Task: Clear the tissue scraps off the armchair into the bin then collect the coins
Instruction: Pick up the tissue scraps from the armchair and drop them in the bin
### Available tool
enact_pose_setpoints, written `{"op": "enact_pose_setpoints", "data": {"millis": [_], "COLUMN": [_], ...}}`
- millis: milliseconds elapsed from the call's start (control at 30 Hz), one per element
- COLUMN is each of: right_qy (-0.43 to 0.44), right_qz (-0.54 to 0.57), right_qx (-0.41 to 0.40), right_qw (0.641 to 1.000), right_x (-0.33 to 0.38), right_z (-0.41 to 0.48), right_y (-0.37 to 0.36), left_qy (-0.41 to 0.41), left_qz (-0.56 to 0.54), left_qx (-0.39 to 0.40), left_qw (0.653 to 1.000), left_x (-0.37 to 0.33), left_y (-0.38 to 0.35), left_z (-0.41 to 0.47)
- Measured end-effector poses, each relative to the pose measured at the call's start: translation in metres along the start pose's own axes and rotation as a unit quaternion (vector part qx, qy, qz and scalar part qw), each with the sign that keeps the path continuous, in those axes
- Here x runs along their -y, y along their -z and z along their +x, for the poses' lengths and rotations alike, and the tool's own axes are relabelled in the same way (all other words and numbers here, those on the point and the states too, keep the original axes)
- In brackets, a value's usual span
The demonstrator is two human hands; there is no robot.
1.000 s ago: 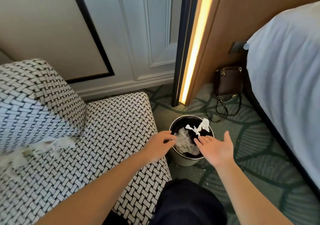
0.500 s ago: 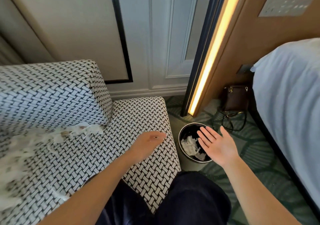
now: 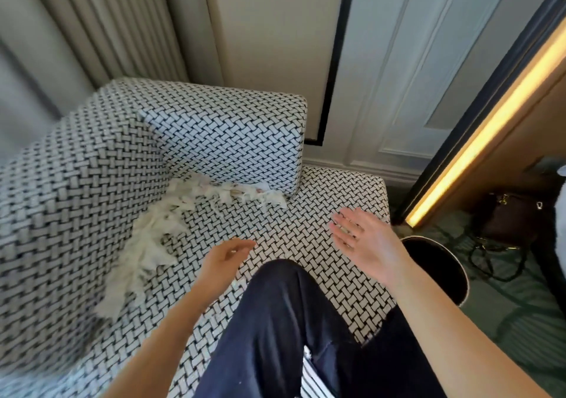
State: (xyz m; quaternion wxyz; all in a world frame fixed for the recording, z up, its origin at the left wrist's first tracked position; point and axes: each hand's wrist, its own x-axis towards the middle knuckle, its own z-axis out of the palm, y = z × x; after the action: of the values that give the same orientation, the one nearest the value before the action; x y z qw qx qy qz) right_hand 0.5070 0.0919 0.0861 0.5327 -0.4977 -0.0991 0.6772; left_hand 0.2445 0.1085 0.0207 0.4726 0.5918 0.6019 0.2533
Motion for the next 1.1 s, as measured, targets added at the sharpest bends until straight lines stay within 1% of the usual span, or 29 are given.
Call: {"op": "enact_pose_setpoints", "data": {"millis": [200,267,333,400,467,500,533,567,633,667,700,800,867,900,933,967,1033,1100], "right_qy": [-0.046,-0.037,-0.014,0.010,0.027,0.048,0.070,0.083,0.068,0.057,0.051,0.051,0.064,0.080,0.104,0.130,0.169,0.179], "right_qz": [-0.106,-0.182,-0.308,-0.446,-0.530,-0.578,-0.638,-0.702,-0.811,-0.846,-0.868,-0.909,-0.926,-0.929,-0.926,-0.919,-0.900,-0.884], "right_qx": [0.082,0.101,0.117,0.134,0.145,0.150,0.151,0.154,0.165,0.172,0.181,0.192,0.194,0.195,0.198,0.201,0.206,0.211], "right_qw": [0.990,0.977,0.944,0.885,0.835,0.800,0.752,0.691,0.557,0.501,0.460,0.366,0.317,0.305,0.304,0.312,0.344,0.376], "right_x": [-0.069,-0.094,-0.116,-0.139,-0.160,-0.171,-0.181,-0.192,-0.205,-0.209,-0.211,-0.218,-0.223,-0.225,-0.226,-0.226,-0.225,-0.223], "right_z": [0.012,0.015,0.017,0.019,0.023,0.027,0.033,0.038,0.046,0.049,0.050,0.050,0.048,0.046,0.044,0.043,0.042,0.042], "right_y": [-0.080,-0.101,-0.119,-0.136,-0.142,-0.143,-0.140,-0.137,-0.133,-0.131,-0.130,-0.128,-0.124,-0.122,-0.120,-0.119,-0.119,-0.120], "left_qy": [0.057,0.086,0.105,0.123,0.139,0.145,0.150,0.153,0.160,0.162,0.161,0.157,0.165,0.174,0.184,0.192,0.211,0.236], "left_qz": [-0.008,-0.019,-0.027,-0.041,-0.057,-0.065,-0.070,-0.074,-0.077,-0.074,-0.067,-0.025,0.004,0.009,0.009,0.006,-0.004,-0.025], "left_qx": [-0.079,-0.097,-0.109,-0.126,-0.146,-0.157,-0.161,-0.168,-0.186,-0.193,-0.203,-0.255,-0.284,-0.287,-0.285,-0.277,-0.256,-0.240], "left_qw": [0.995,0.991,0.988,0.984,0.978,0.975,0.973,0.971,0.966,0.965,0.964,0.954,0.945,0.942,0.941,0.942,0.943,0.941], "left_x": [0.059,0.076,0.089,0.103,0.112,0.117,0.122,0.126,0.137,0.142,0.145,0.153,0.154,0.154,0.153,0.153,0.151,0.150], "left_y": [0.060,0.076,0.087,0.097,0.102,0.105,0.105,0.107,0.110,0.112,0.112,0.114,0.115,0.115,0.115,0.115,0.113,0.111], "left_z": [-0.042,-0.054,-0.066,-0.078,-0.085,-0.089,-0.091,-0.093,-0.097,-0.099,-0.099,-0.098,-0.096,-0.095,-0.094,-0.093,-0.089,-0.083]}}
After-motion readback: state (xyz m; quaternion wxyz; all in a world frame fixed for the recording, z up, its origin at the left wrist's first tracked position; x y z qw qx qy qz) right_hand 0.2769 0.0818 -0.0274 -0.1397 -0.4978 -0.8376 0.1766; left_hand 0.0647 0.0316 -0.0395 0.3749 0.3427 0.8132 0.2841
